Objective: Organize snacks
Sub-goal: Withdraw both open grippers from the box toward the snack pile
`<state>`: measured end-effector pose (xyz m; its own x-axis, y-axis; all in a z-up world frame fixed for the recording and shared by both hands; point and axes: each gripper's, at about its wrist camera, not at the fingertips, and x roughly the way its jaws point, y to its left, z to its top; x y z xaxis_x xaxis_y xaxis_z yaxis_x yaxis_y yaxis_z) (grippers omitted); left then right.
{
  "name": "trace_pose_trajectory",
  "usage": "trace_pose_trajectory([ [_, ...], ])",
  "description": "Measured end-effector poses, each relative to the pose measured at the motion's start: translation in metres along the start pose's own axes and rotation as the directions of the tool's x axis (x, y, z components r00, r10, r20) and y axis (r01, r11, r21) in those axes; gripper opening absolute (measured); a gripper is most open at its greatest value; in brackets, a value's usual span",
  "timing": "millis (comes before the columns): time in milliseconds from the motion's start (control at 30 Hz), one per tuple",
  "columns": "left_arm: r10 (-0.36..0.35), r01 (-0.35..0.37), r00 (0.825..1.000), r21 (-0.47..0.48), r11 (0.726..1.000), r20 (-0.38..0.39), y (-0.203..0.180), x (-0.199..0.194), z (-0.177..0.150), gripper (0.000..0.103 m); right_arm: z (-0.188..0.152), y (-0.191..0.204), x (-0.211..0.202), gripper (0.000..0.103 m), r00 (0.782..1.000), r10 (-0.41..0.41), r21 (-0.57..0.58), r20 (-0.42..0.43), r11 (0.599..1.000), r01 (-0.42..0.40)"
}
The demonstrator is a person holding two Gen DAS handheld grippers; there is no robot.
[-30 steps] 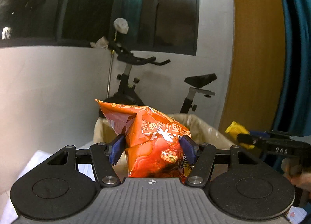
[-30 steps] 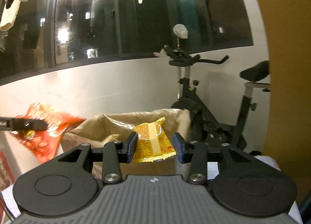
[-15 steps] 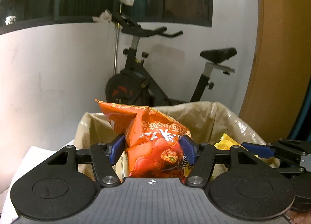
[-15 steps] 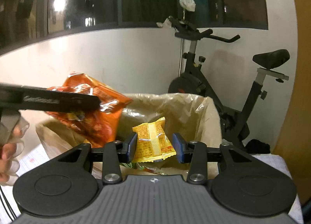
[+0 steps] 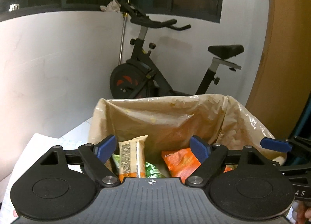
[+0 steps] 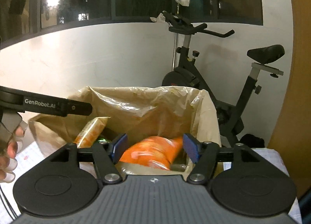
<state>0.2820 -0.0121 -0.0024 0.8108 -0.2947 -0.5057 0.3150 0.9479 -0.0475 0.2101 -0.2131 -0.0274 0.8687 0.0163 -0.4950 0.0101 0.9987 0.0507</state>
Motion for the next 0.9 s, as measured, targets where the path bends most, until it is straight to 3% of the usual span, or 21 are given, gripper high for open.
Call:
trace_pose_trajectory([
  [233,0.027,-0.029,0.998,0.024,0.999,0.059,0.015,-0.047,-0.009,0.085,-0.009,0.003,-0.034,0.066,0.998,0.049,-0.034,0.026,0.998,-0.048],
  [433,0.037,-0.042,0.995,0.053,0.998,0.088,0.018,-0.088,-0.031,0.085,-0.023,0.002,-0.063,0.068,0.996,0.08,0.005,0.049,0.997,-0.08],
  [633,0.016,-0.017,0.999,0.017,1.0,0.04,0.017,-0.103,-0.073,0.085,-0.048,0.009,-0.08,0.072,0.996,0.087,0.023,0.033,0.996,-0.088],
  [900,0.008,-0.011,0.996,-0.047,0.999,-0.084,0.014,-0.103,-0.139,0.084,-0.088,0.017,-0.092,0.074,0.997,0.079,0.036,-0.017,0.996,-0.079],
])
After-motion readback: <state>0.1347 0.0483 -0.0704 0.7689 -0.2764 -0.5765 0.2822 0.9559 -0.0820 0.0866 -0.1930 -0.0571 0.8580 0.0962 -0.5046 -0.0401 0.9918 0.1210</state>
